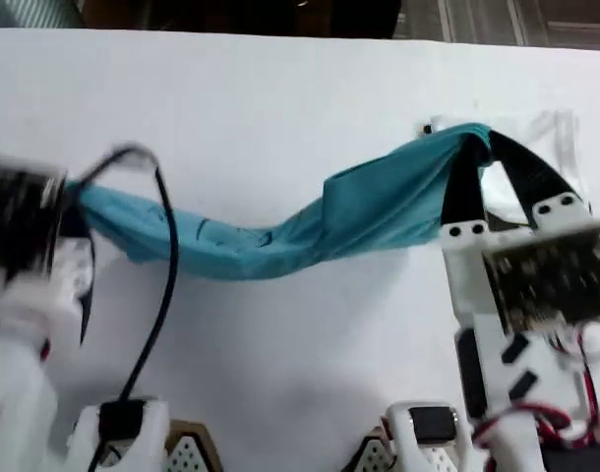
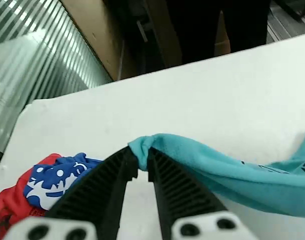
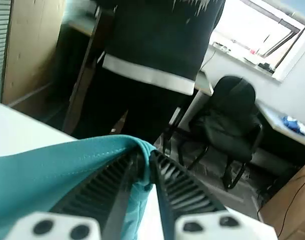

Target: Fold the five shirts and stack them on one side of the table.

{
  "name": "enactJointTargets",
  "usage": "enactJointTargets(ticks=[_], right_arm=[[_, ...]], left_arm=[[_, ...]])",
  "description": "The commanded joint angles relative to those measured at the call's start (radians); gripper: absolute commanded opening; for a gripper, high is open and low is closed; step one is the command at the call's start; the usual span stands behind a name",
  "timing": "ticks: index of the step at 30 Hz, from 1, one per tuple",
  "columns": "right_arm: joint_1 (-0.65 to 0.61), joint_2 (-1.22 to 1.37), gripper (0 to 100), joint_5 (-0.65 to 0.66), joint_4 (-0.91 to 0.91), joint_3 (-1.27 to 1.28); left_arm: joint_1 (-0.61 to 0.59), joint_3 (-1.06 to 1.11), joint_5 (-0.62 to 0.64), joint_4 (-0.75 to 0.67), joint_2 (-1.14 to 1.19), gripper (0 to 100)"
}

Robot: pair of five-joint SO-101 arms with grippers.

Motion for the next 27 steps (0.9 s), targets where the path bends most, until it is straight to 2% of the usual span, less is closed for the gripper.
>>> enactJointTargets(ticks=[1,4,13,20,27], right_arm=[[0.01,-0.013,1.9,0.006,-0.002,-0.104],[0.008,-0.013,1.9,0.002,0.038,-0.178],[0.008,-0.013,1.9,0.002,0.15,-0.364],[0.008,-0.013,1.9,0.002,0.243,-0.546],[0.007,-0.013,1.9,0.002,0.278,-0.595]], left_arm=[[-0.06,-0.021,0.005,0.009,-0.057,3],[-0.094,-0.021,0.005,0.009,-0.089,3],[-0.095,-0.019,0.011,0.011,-0.146,3],[-0.095,0.131,0.011,0.002,-0.244,3],[-0.097,0.142,0.011,0.0,-0.292,3]])
